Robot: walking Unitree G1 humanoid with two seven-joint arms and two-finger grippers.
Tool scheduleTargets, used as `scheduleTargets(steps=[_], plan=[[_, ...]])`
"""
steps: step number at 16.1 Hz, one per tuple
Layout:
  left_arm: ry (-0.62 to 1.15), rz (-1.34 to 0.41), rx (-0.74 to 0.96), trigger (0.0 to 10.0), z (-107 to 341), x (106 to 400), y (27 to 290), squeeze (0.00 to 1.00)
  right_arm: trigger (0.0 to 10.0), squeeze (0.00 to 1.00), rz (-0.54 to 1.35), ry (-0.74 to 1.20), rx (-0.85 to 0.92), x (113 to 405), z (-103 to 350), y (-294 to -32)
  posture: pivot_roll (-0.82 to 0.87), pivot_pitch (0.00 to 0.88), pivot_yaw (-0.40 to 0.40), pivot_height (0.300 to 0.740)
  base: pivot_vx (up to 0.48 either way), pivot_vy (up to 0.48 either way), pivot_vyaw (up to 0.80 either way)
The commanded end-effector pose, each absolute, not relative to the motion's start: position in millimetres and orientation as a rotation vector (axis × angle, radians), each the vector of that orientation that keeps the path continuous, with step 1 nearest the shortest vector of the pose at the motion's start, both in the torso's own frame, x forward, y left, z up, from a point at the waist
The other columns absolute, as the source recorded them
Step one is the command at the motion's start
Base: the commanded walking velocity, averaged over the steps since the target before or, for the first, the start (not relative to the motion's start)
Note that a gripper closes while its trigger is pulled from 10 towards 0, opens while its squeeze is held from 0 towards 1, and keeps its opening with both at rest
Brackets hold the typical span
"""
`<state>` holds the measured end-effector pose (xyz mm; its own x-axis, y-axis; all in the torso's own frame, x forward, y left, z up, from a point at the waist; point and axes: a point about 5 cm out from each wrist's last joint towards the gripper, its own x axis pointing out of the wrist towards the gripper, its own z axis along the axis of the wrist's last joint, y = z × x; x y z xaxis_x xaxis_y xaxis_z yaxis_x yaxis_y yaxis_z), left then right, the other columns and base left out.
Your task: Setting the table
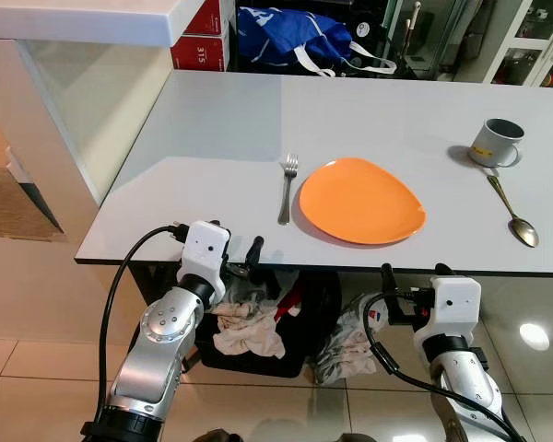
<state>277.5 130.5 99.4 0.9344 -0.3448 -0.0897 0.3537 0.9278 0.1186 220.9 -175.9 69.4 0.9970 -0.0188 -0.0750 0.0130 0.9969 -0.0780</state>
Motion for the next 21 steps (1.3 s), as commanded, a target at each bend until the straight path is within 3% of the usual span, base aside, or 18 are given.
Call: scheduleTargets(steps=[1, 12, 13, 15, 21], plan=[[0.048, -0.366, 0.139, 10.0, 105, 278, 129, 0.00, 10.0, 0.00, -0.021, 0.070, -0.077, 221, 70, -178, -0.16, 0.002, 0.056, 0.727, 0.000, 0.000, 0.00], [0.048, -0.366, 0.139, 10.0, 105, 278, 129, 0.00, 10.0, 0.00, -0.021, 0.070, -0.077, 221, 70, -178, -0.16, 0.002, 0.056, 0.727, 0.000, 0.000, 0.00], [0.157, -0.347, 0.140, 10.0, 83, 283, 128, 0.00, 10.0, 0.00, -0.011, 0.133, -0.064, 226, 55, -182, -0.17, 0.000, 0.000, 0.727, 0.000, 0.000, 0.00], [0.432, -0.325, 0.173, 10.0, 36, 286, 130, 0.00, 10.0, 0.00, 0.031, 0.271, -0.048, 234, 24, -187, -0.17, 0.000, 0.000, 0.727, 0.000, 0.000, 0.00], [0.667, -0.261, 0.155, 10.0, -3, 290, 126, 0.00, 10.0, 0.00, 0.073, 0.454, -0.048, 243, -17, -180, -0.17, 0.000, 0.000, 0.727, 0.000, 0.000, 0.00]])
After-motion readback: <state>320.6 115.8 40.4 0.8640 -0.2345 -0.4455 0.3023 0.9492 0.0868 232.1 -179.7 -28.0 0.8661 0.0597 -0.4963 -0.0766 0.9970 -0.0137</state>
